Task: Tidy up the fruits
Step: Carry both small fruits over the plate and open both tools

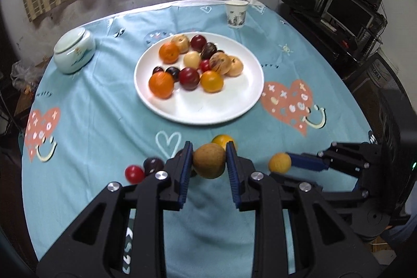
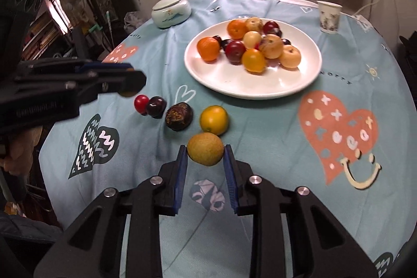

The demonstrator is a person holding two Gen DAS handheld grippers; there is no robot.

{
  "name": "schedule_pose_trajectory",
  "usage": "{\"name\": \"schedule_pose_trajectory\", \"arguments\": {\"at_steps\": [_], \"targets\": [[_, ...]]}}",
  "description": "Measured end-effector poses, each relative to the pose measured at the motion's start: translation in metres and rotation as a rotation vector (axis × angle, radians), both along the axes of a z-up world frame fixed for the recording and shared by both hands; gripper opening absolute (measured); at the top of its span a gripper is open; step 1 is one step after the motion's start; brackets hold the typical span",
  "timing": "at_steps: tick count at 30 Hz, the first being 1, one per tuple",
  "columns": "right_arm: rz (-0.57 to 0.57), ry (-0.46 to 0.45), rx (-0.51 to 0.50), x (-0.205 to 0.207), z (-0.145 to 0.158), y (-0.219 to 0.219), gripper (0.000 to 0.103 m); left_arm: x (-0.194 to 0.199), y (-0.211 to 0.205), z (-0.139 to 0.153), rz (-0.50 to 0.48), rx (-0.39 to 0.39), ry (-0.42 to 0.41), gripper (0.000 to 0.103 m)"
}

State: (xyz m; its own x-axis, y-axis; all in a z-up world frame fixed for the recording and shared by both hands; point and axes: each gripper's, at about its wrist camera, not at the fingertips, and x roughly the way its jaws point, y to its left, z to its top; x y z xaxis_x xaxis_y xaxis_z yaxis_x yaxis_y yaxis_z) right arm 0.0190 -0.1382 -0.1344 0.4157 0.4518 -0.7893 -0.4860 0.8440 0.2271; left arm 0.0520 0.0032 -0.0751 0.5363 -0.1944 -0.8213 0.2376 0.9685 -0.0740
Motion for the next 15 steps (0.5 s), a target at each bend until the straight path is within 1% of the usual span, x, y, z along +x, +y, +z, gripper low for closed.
{"name": "schedule_pose_trajectory", "arguments": {"at_steps": [7,15], "targets": [[-0.038,0.039,0.028,0.008,-0.012,-0.012,0.028,0.016,-0.017,0.001,-0.027,0.03,0.009,0.026],[-0.04,-0.005,0.029,0.038,0.003,-0.013,0.028,0.04,-0.021,0.002,-0.012,0.051,0.001,0.026]]}}
